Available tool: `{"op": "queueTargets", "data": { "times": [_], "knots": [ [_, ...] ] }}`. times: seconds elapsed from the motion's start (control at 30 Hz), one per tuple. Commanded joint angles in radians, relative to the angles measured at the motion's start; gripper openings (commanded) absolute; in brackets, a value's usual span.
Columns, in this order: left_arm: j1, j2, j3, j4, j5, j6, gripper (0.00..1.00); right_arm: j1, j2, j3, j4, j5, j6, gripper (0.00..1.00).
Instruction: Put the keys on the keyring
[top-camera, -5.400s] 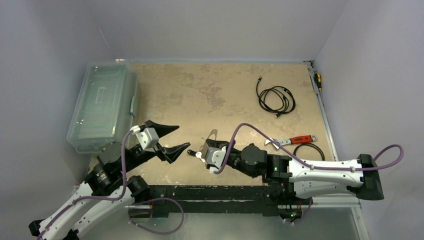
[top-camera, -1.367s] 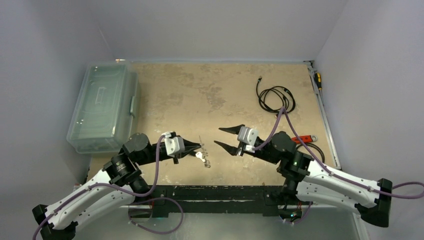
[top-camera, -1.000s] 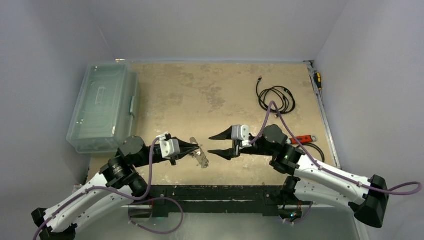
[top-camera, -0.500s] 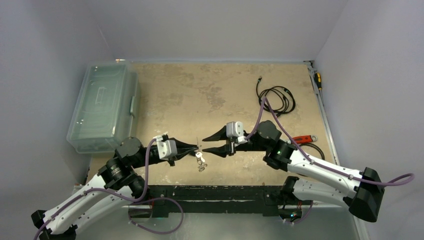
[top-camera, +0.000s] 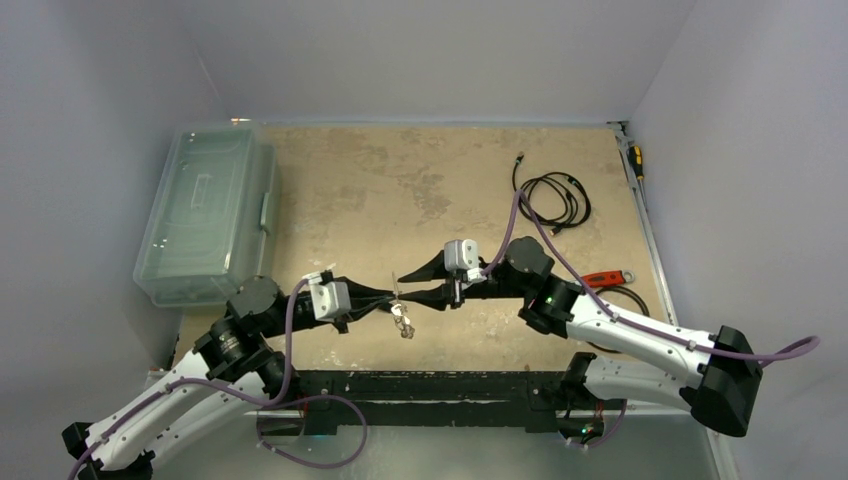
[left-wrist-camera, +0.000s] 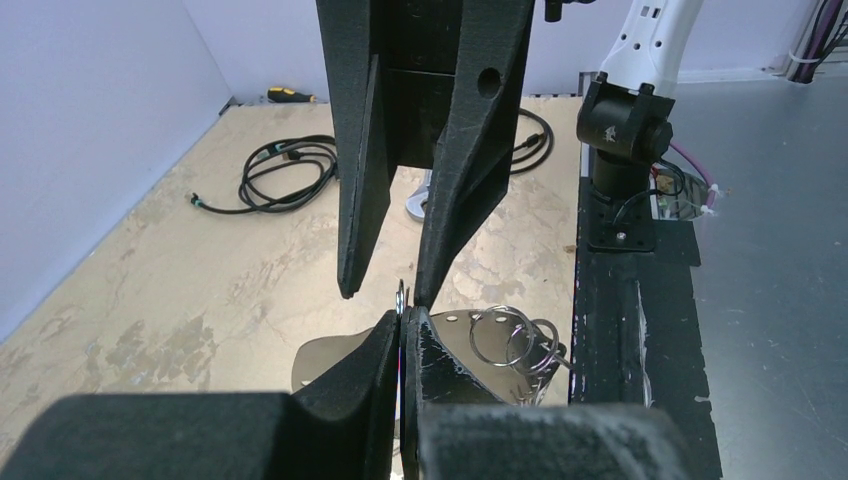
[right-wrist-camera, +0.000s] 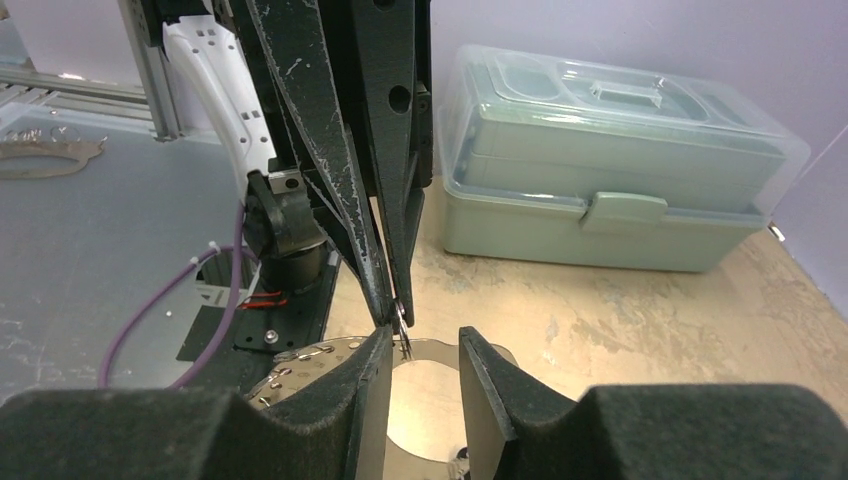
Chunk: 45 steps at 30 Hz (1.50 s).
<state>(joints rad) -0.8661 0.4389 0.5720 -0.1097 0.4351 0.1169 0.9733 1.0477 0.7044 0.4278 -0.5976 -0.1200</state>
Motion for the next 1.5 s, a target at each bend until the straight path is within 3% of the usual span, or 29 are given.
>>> {"op": "queueTargets", "data": {
  "times": [0.0,0.43,0.9,1.23,1.47],
  "knots": [
    [0.004,-0.017,-0.009,0.077,0.007,-0.009,0.0,-0.007,0.007,0.048,0.045,-0.005,0.019,0.32],
    [0.003,-0.047,-0.012,0.079,-0.017,-0.01,0.0,-0.018,0.041,0.058,0.061,-0.005,0.084,0.3],
    [0.004,-0.067,-0.016,0.085,-0.03,-0.009,0.0,-0.029,0.071,0.062,0.126,-0.06,0.155,0.15],
    [0.003,-0.074,-0.017,0.088,-0.038,-0.01,0.0,-0.03,0.089,0.047,0.221,-0.095,0.203,0.16],
    [0.003,-0.075,-0.018,0.088,-0.04,-0.01,0.0,-0.03,0.09,0.042,0.258,-0.123,0.21,0.02]
  ]
}}
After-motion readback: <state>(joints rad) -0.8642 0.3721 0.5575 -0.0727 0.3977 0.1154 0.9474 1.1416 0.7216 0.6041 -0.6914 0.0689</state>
